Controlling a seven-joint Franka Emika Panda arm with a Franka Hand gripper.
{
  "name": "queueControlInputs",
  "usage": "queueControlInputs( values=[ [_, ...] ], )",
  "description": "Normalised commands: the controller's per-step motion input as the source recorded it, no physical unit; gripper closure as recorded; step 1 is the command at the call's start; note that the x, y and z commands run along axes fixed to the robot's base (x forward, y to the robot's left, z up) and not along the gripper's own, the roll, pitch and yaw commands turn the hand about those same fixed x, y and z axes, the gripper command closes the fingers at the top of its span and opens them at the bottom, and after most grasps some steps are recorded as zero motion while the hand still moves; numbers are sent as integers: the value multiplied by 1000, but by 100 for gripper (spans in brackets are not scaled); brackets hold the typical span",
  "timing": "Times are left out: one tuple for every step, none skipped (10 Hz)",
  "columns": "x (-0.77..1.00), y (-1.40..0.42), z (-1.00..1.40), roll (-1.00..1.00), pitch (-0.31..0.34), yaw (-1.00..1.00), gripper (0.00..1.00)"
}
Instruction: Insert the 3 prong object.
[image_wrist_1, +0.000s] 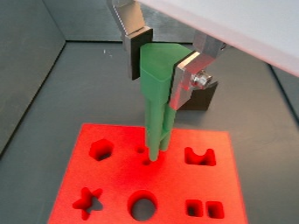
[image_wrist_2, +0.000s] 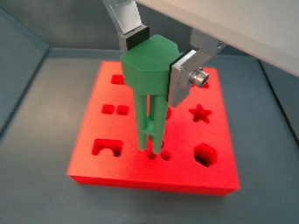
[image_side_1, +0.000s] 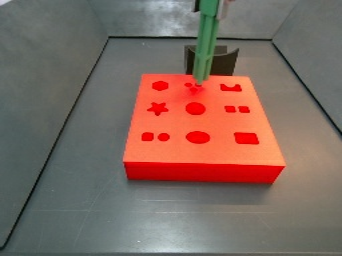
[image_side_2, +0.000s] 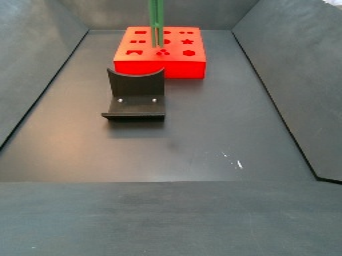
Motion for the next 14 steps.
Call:
queueControlInputs(
  values=[
    [-100,-6,-46,11,0,306,100],
    [-29,0,0,0,-26,506,100],
    [11,51,-11,0,-29,594,100],
    [0,89,-14,-7,-47,629,100],
    [17,23,-43,-1,-59,463,100],
    [31,0,-160,-16,-57,34,100],
    [0,0,-351,-83,-113,-51,100],
    [-43,0,-271,-83,-87,-63,100],
    [-11,0,-246,-44,-73,-40,100],
    [-69,23,-277,-16,-66,-20,100],
    [-380,94,-200,-27,-51,-77,100],
    [-371,6,-14,-54,-36,0,100],
    [-211,0,-3,-64,-66,0,100],
    [0,-6,-117,-43,-40,14,100]
  ],
)
